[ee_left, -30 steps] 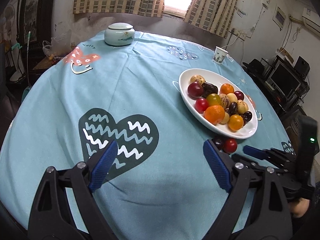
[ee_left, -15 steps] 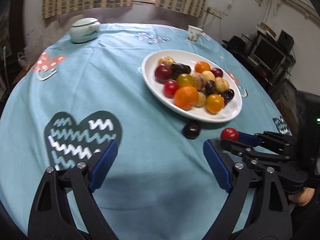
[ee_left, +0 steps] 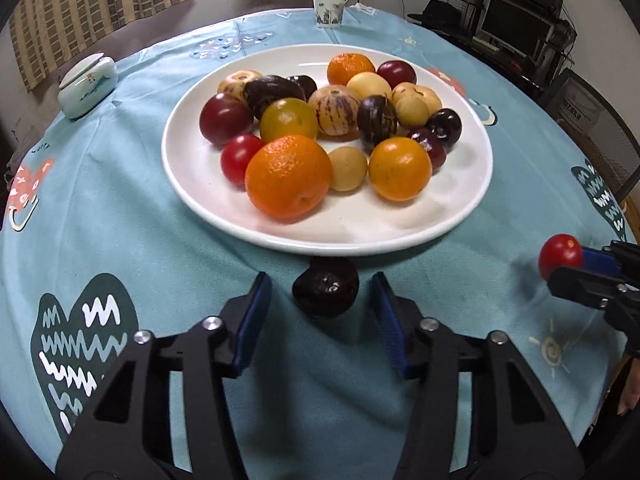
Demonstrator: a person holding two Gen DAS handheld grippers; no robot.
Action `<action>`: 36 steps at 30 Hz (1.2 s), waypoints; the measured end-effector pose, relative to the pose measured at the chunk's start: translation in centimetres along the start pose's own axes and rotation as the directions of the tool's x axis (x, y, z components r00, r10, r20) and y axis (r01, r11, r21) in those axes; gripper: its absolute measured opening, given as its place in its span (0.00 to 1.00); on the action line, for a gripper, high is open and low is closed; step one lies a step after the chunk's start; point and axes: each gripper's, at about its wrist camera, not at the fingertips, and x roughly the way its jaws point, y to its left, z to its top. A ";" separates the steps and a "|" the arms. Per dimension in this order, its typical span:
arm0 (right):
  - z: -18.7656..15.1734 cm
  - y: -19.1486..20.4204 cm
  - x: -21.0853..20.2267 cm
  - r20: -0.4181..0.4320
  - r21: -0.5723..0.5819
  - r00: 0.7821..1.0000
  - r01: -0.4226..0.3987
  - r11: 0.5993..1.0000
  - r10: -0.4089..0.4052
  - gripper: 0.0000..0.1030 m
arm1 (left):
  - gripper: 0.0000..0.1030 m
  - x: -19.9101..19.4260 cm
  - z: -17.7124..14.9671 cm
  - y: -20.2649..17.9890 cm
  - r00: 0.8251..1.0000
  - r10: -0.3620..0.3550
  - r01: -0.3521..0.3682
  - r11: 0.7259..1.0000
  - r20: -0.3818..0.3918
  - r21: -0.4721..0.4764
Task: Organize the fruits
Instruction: 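Grasp a red tomato with the right tool while the left tool grasps a dark plum, then carry the tomato and plum onto the plate and open both tools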
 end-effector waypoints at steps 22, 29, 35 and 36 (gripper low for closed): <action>-0.4 2.7 -1.2 0.005 -0.042 1.000 -0.024 0.999 0.024 0.30 | 0.30 -8.1 -2.9 -0.8 0.983 -0.140 0.147 0.988 0.116 -0.050; 1.9 3.2 -0.8 0.006 -0.073 1.000 -0.016 0.997 0.017 0.30 | 0.30 -8.7 1.4 0.8 0.982 -0.088 0.101 0.992 0.166 -0.071; 7.6 3.0 1.7 0.017 -0.105 0.998 0.055 0.993 -0.053 0.30 | 0.30 -5.9 8.2 2.2 0.988 -0.046 0.065 0.990 0.151 -0.126; 8.7 3.1 2.3 0.014 -0.113 0.998 0.068 0.991 -0.067 0.30 | 0.30 -5.2 9.7 2.5 0.989 -0.041 0.061 0.988 0.143 -0.139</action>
